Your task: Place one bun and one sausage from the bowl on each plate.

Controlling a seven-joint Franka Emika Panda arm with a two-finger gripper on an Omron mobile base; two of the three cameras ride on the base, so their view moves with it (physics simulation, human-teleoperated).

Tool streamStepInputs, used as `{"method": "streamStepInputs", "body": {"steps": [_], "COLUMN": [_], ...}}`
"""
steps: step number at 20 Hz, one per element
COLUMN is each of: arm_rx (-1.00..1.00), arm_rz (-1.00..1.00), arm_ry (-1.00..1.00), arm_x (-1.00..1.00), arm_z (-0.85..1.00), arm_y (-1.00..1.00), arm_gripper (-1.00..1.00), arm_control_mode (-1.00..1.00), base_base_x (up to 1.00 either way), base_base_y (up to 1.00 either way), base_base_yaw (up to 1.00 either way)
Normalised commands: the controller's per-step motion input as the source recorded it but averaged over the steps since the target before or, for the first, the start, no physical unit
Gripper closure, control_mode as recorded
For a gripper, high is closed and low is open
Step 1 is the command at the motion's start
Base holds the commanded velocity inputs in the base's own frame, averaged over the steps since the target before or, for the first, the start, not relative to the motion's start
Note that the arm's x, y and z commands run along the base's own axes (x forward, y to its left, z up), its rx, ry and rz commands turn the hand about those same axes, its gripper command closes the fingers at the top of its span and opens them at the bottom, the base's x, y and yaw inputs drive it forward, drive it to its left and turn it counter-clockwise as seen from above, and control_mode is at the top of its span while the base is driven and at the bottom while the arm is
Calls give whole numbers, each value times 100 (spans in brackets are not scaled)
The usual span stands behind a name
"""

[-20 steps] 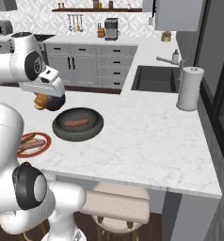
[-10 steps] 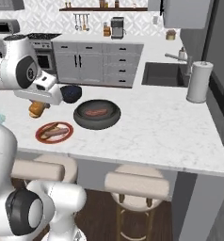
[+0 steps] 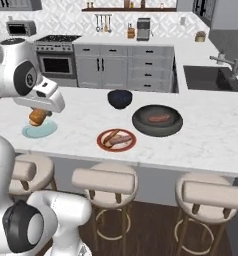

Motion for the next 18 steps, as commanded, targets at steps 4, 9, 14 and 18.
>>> {"method": "streamStepInputs", "body": {"steps": [4, 9, 14, 18], "arm_rx": [0, 0, -1, 0], "arm_rz": [0, 0, -3, -13], "arm_ry": [0, 0, 4, 28], "arm_x": [0, 0, 16, 92], "arm_z": [0, 0, -1, -73], "arm_y": [0, 0, 8, 5], "arm_gripper": [100, 100, 100, 100], "arm_control_mode": [100, 100, -100, -100], "base_base_x": [21, 79, 80, 0], "base_base_y": [100, 100, 60, 0], "base_base_yaw": [-7, -17, -17, 0]}}
